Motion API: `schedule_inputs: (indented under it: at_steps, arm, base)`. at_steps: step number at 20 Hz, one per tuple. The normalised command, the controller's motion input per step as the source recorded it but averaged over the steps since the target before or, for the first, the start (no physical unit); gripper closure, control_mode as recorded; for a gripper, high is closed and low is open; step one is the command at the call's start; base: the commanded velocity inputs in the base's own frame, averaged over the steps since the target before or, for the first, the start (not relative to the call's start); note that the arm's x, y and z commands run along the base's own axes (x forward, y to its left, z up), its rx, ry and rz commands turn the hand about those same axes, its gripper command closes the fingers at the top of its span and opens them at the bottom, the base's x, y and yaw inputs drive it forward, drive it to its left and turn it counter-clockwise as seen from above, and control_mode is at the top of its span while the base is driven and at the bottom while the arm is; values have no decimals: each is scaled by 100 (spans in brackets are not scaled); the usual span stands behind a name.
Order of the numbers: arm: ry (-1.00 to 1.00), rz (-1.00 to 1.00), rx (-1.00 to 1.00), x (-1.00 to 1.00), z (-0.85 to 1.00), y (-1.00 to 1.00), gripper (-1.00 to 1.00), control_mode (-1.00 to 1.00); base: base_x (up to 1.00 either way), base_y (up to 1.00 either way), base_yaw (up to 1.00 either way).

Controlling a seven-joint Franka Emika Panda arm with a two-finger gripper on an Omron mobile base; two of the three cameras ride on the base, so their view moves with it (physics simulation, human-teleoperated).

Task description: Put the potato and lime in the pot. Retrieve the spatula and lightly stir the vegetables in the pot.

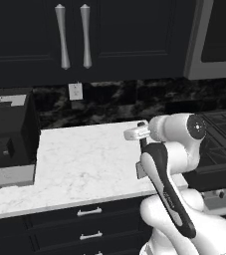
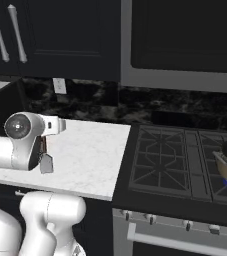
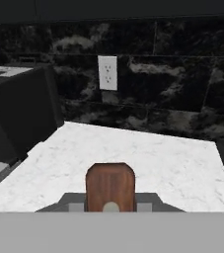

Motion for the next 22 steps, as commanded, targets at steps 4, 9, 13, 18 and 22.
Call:
schedule_inputs:
  at_steps: [4, 9, 13, 18, 22]
  arm:
    - [-1, 0, 30, -11, -23, -9, 100, -100]
    - [-1, 4, 1, -23, -9, -2, 100, 100]
    - [0, 0, 0, 0, 0, 0, 100, 100]
    - [0, 0, 0, 0, 0, 0, 100, 100]
    - [0, 0, 0, 0, 0, 0, 100, 100]
  base:
    - [0, 0, 0]
    - [-47, -16, 3]
    - [-23, -93, 0]
    - [0, -100, 0]
    - [0, -100, 0]
